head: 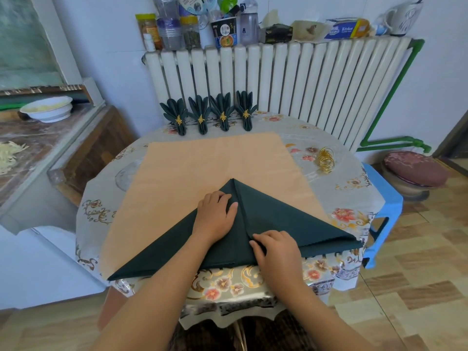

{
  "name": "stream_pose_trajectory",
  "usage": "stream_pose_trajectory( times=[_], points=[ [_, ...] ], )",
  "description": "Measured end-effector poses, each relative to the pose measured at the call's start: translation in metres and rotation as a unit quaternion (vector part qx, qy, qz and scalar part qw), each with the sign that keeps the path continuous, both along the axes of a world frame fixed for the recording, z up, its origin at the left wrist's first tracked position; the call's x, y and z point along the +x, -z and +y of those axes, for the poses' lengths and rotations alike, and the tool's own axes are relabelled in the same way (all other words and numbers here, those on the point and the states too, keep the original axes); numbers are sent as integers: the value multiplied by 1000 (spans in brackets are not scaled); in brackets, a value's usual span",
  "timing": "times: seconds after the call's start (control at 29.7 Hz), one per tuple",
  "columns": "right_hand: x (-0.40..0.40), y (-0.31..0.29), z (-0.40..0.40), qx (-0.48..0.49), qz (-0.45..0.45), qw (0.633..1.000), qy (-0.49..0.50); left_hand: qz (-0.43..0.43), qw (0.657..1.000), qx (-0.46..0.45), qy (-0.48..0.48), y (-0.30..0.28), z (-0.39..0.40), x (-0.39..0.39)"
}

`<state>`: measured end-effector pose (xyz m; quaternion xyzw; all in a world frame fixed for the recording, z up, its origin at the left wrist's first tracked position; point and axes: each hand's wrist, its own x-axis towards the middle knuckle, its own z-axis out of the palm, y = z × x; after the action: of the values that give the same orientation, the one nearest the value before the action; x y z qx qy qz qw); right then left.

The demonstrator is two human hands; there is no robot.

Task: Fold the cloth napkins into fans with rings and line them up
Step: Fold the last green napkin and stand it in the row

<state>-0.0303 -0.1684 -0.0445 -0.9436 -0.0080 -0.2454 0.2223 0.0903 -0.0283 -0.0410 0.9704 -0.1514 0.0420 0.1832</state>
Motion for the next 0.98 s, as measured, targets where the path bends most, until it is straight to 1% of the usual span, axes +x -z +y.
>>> stream_pose_trajectory(
  times=[0.07,0.17,0.24,0.34,0.47,0.61,0.71,0.98],
  points=[
    [-3,1,1,29,11,1000,-5,-3,1000,2,-1,1,0,-1],
    [-8,0,-3,105,52,993,16,-2,1000,-2,-5,1,-1,-1],
    [-14,1,-7,117,69,991,15,-1,1000,-6,-4,1,-2,-1],
    [-20,0,-8,122,70,990,11,-1,1000,-9,-6,1,0,-1],
    [-17,2,-4,74,8,997,2,-4,1000,-11,-4,1,0,-2],
    [-15,1,4,48,-11,999,-12,-5,1000,-19,-4,2,1,-3],
    [-15,2,11,19,-17,999,-23,-4,1000,-9,0,1,1,-3],
    [-16,7,13,39,-13,998,-47,11,997,71,41,1,3,-2]
  ],
)
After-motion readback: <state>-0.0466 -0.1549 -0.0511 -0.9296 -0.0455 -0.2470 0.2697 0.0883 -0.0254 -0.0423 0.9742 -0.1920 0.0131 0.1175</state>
